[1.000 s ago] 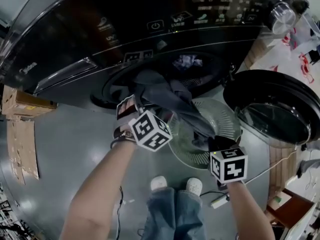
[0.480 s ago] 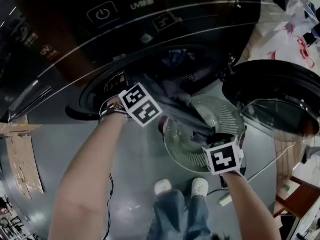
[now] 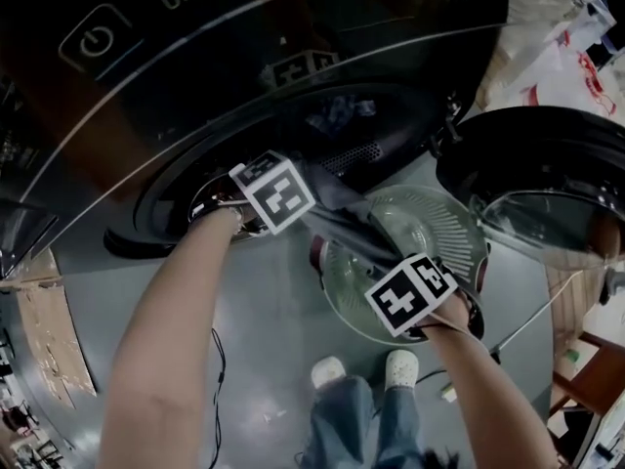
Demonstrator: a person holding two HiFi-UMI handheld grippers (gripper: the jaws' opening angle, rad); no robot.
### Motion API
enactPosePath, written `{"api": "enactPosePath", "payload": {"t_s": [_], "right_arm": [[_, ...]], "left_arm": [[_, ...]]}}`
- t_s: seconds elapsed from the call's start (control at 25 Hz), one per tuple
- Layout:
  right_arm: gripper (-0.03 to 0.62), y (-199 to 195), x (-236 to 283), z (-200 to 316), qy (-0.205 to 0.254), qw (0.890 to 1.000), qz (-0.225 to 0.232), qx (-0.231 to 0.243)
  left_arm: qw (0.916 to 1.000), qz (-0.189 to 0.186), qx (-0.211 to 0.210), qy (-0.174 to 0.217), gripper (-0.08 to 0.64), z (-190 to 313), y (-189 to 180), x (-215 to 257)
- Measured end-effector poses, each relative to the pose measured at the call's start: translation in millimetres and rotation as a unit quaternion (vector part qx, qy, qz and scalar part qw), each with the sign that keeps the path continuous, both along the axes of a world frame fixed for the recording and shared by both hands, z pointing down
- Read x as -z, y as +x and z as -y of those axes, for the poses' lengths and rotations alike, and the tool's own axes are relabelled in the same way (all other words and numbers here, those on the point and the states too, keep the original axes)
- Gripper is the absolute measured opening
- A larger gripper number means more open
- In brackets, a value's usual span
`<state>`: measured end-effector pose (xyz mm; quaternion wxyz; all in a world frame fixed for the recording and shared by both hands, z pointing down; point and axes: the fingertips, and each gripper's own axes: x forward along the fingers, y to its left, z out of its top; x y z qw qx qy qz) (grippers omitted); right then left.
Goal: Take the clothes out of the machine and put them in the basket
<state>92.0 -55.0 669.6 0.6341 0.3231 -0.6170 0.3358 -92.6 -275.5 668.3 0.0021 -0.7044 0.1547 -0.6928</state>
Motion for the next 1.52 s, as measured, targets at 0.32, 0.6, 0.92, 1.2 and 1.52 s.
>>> {"api": "enactPosePath", "payload": {"t_s": [0.32, 0.6, 0.92, 1.2, 1.52], "right_arm": [[0.048, -9, 10, 3, 0.018, 0.999, 0.027, -0.007], [0.058, 17, 39, -13, 0.049, 0.994, 0.043, -0.090], [0.214, 14, 65, -47, 0.034, 0.981, 0.145, -0.125], [0.238, 43, 101, -32, 0.128, 0.972, 0.162, -0.114], [0.261, 58, 129, -33, 0.167, 0.960, 0.199, -0.106]], "left_arm": [[0.9967, 0.005, -0.027, 0.077, 0.149, -13, 8, 34], [0.9899, -0.069, 0.032, 0.120, 0.138, -34, 24, 97], [0.9789, -0.149, 0.085, 0.110, 0.135, -87, 51, 153], [0.9704, -0.215, 0.091, 0.064, 0.135, -132, 95, 184], [0.9401, -0.324, 0.088, -0.061, 0.137, -185, 158, 207]]}}
